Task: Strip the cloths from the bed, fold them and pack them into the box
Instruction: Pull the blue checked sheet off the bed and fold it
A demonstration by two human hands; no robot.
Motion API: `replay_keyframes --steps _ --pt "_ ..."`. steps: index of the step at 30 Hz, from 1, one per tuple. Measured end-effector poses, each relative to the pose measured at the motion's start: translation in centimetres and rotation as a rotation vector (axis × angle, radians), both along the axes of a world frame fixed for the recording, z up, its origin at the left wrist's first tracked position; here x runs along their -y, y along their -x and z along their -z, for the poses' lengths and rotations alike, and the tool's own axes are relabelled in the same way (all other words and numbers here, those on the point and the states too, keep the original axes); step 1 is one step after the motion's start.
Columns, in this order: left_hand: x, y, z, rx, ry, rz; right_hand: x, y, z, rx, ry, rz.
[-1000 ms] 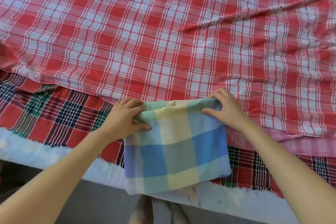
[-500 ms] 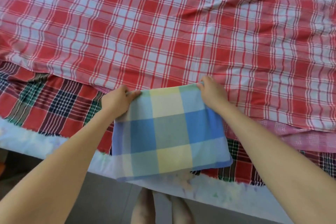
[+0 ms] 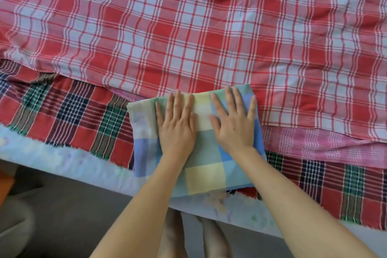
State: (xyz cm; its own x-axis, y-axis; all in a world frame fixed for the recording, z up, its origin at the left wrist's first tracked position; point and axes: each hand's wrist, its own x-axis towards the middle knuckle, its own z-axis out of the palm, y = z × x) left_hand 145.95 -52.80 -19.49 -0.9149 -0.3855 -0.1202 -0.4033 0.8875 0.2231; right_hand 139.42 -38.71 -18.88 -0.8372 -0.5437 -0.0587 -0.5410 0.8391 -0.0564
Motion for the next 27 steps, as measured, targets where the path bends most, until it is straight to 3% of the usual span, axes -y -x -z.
replay_keyframes --steps 3,7,13,17,22,27 --pt "1.3 -1.5 -0.3 0.024 0.01 -0.157 -2.5 -1.2 0.5 -0.012 0.017 0.217" --pt "1.1 -5.7 -0.7 0.126 -0.029 -0.378 -5.4 -6.1 -1.0 0.161 0.14 0.468" --pt "1.6 -10.2 -2.7 -0.007 -0.556 -0.877 -6.5 -5.4 -1.9 0.425 0.275 0.686" --pt "2.4 -10.8 -3.6 0.195 -0.757 -1.152 -8.5 -3.2 -2.1 0.863 0.504 0.923" --pt "3.0 -11.4 -4.4 0.236 -1.009 -1.197 -8.7 -2.4 -3.7 1.089 0.688 1.044" --pt "5.8 -10.7 -8.0 0.174 -0.929 -1.165 -6.7 -2.7 -8.5 1.1 0.801 1.007"
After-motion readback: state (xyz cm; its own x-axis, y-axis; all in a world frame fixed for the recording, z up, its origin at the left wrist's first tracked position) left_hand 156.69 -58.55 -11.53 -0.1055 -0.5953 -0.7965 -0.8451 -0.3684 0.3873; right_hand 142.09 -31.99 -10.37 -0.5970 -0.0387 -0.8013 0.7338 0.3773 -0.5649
